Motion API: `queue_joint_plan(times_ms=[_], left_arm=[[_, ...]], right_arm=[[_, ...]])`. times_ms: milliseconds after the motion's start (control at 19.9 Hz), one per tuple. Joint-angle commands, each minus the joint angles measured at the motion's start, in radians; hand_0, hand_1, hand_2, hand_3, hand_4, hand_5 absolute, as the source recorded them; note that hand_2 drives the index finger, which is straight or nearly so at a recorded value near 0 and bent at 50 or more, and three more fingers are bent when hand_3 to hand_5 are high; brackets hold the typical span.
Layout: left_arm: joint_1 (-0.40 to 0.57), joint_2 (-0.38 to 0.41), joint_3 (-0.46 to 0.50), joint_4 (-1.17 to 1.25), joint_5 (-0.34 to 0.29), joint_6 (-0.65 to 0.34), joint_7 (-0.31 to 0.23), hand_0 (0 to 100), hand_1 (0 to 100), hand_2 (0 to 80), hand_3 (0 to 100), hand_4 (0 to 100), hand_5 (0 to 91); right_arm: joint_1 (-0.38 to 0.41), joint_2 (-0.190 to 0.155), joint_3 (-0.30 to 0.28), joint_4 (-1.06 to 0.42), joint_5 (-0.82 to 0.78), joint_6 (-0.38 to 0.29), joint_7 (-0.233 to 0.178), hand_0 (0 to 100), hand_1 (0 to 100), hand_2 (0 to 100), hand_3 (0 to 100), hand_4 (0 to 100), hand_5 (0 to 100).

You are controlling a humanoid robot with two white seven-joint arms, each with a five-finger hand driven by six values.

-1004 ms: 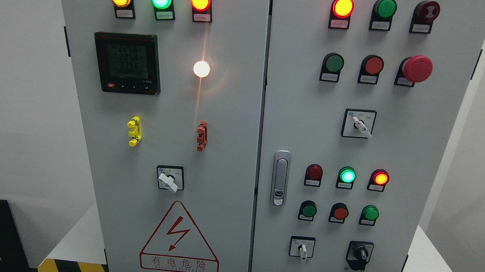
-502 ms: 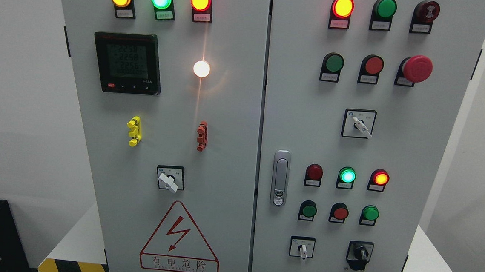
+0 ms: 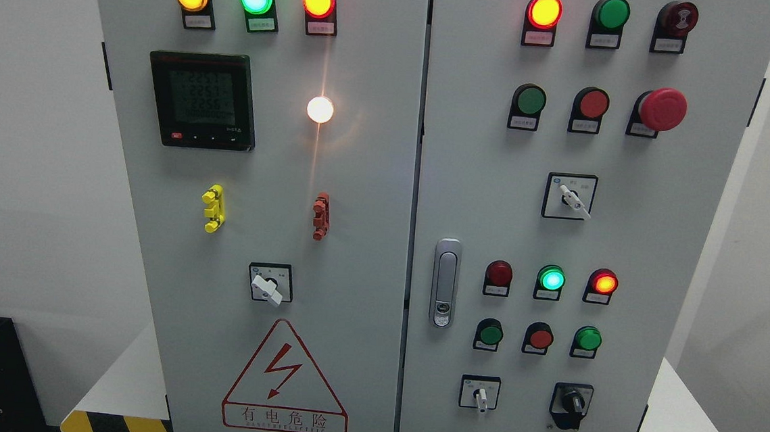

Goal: Flip black knob to close circuit

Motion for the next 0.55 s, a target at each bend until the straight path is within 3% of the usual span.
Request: queue_joint_plan(times_ms=[0, 502], left_arm=[[0.021, 0.001, 0.000, -0.023, 0.000, -0.001, 0.000, 12, 56, 0.0, 0, 0, 0.0], [0.021, 0.000, 0.000, -0.023, 0.000, -0.001, 0.000, 12, 56, 0.0, 0, 0, 0.0]], right_arm=[[0.021, -0.001, -0.002, 0.000, -0.036, -0.006, 0.046, 0, 0, 5, 16, 10, 0], [0.022, -0.001, -0.002, 0.000, -0.058, -0.015, 0.069, 0, 0, 0, 8, 2, 0]])
